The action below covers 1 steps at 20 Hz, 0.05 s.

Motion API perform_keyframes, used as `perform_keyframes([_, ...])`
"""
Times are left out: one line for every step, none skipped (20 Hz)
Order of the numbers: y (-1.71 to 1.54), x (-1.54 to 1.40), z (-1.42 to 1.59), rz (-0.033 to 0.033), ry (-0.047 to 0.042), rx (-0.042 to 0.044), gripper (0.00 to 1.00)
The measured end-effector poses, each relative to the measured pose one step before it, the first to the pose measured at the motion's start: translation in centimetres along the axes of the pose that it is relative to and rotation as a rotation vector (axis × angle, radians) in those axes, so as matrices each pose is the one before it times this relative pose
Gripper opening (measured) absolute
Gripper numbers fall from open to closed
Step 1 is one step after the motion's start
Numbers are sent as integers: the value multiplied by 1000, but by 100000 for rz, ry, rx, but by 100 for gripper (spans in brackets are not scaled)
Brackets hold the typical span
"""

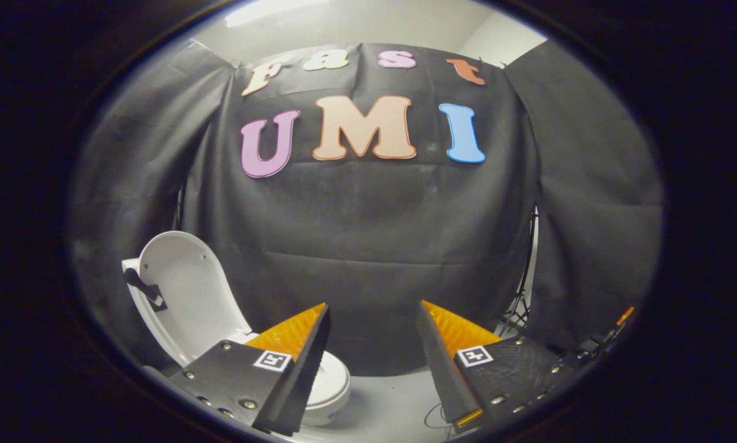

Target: Open the toilet lid.

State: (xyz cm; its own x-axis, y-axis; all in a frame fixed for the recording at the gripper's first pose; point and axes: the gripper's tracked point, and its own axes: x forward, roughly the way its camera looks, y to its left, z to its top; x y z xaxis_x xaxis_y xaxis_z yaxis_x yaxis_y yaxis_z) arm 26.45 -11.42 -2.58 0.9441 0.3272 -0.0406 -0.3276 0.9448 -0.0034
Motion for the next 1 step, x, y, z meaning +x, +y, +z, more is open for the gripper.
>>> perform_keyframes([-39, -46, -128, 640, 303, -1017, 83])
